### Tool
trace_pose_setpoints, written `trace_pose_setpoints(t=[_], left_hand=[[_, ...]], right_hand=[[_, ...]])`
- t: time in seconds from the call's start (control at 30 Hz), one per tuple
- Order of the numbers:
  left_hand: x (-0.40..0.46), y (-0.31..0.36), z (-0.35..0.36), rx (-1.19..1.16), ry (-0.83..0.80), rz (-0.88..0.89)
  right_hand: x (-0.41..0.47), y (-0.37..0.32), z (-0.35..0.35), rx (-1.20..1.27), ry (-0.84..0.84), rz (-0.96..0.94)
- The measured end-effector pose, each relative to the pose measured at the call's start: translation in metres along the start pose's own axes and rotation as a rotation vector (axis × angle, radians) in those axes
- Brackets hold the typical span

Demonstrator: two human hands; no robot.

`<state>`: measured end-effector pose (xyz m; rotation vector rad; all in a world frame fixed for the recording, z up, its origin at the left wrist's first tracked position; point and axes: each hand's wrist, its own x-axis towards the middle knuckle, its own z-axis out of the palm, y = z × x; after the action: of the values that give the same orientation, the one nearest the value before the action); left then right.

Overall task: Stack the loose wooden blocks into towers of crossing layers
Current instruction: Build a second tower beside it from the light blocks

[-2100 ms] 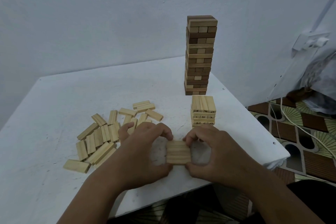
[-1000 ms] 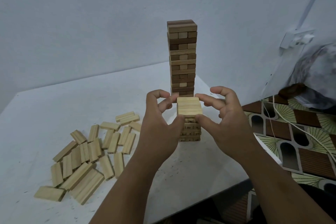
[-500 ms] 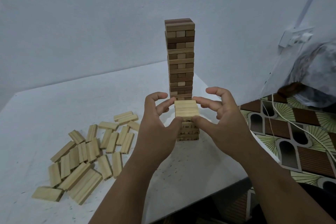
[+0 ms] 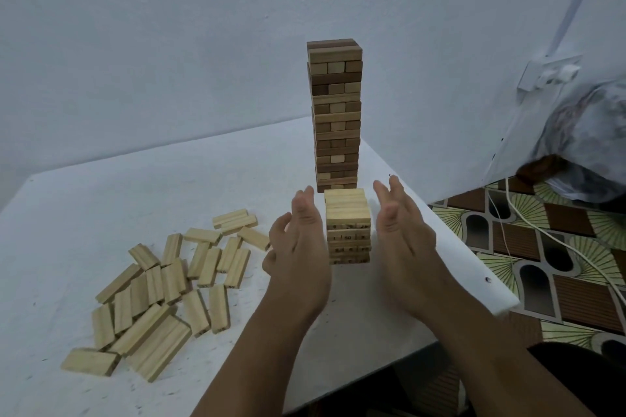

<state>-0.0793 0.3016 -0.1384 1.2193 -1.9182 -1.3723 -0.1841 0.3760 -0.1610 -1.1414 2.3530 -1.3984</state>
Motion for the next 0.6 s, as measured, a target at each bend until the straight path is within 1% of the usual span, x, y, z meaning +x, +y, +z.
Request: trace_pose_setpoints(t=[0.13, 0.27, 0.6], left_hand=[[-0.003, -0.001, 0.006, 0.053, -0.028, 0.025], [-0.002, 0.001, 0.005, 0.114, -0.028, 0.039], [-0.002, 0.002, 0.005, 0.131, -0.053, 0.024]], right_hand=[[-0.002, 0.004, 0.007, -0.119, -0.009, -0.028], [-0.006, -0.001, 0.007, -0.155, -0.026, -0.049], [-0.005, -0.005, 0.006, -0.199, -0.021, -0.051]])
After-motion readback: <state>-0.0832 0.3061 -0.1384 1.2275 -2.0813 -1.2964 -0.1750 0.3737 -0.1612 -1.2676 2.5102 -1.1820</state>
